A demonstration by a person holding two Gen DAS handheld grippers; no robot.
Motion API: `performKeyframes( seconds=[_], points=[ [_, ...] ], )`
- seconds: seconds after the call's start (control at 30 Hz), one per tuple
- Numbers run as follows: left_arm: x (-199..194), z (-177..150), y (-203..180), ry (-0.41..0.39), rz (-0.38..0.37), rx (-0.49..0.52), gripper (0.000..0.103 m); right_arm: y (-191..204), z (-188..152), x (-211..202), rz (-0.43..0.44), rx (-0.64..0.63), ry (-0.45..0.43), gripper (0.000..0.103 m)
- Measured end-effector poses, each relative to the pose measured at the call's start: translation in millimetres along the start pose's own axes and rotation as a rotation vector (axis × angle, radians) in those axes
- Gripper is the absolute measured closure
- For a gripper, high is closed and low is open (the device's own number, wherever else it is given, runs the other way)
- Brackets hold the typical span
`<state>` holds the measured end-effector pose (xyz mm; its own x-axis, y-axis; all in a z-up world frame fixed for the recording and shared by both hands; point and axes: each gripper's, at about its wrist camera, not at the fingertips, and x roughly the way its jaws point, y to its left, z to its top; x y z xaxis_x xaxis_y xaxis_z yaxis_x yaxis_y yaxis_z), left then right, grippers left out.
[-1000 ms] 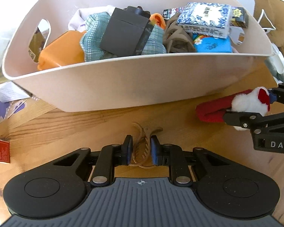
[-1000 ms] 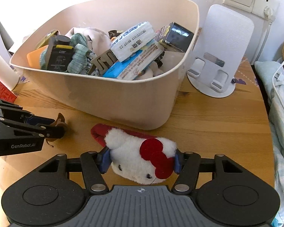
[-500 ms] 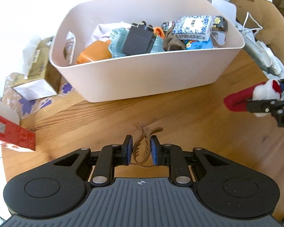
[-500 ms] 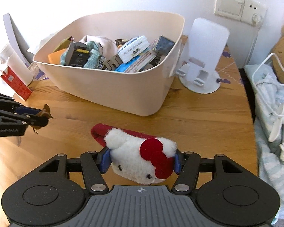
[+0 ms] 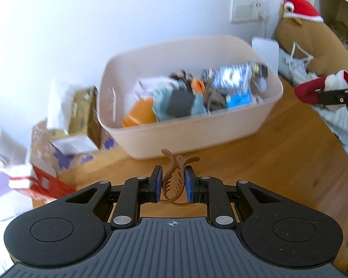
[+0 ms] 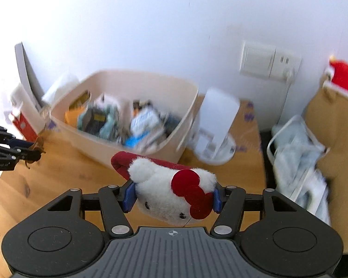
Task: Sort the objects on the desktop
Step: 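Carry the claw clip and Hello Kitty plush into the basket and release both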
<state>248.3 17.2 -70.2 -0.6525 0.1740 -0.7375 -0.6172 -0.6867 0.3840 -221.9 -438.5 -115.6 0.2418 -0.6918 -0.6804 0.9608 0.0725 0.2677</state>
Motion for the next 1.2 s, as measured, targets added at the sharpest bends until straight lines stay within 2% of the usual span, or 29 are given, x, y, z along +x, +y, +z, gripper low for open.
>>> performKeyframes(
  seconds=[0.3,0.43,0.63,0.73,0.83,0.93,1.1,1.2],
  points=[
    [-23,59,18,-0.133,0.046,0.001,0.083,-7,58,-10,-0.022,-0.04,-0.146,0.046],
    [-16,83,23,-0.15,0.061,-0.007,0.083,-4,81,-8,-0.036,-0.079,-0.204,0.046],
    [10,108,23,-0.128,0.056,-0.02,0.083,0,108,11,-0.017,-0.065,-0.217,0.046],
    [29,116,20,-0.099,0.066,-0.008,0.083,6,118,29,-0.005,-0.049,-0.206,0.046],
    [49,119,20,-0.057,0.06,-0.041,0.083,11,122,49,0.023,-0.013,-0.179,0.046],
    [69,120,22,0.0,0.046,-0.102,0.083,19,123,74,0.054,0.018,-0.128,0.046],
    [94,115,19,0.071,0.074,-0.107,0.083,28,120,108,0.046,0.031,-0.04,0.046],
    [103,109,22,0.107,0.057,-0.135,0.083,32,118,121,0.045,0.039,0.004,0.046]
  ],
)
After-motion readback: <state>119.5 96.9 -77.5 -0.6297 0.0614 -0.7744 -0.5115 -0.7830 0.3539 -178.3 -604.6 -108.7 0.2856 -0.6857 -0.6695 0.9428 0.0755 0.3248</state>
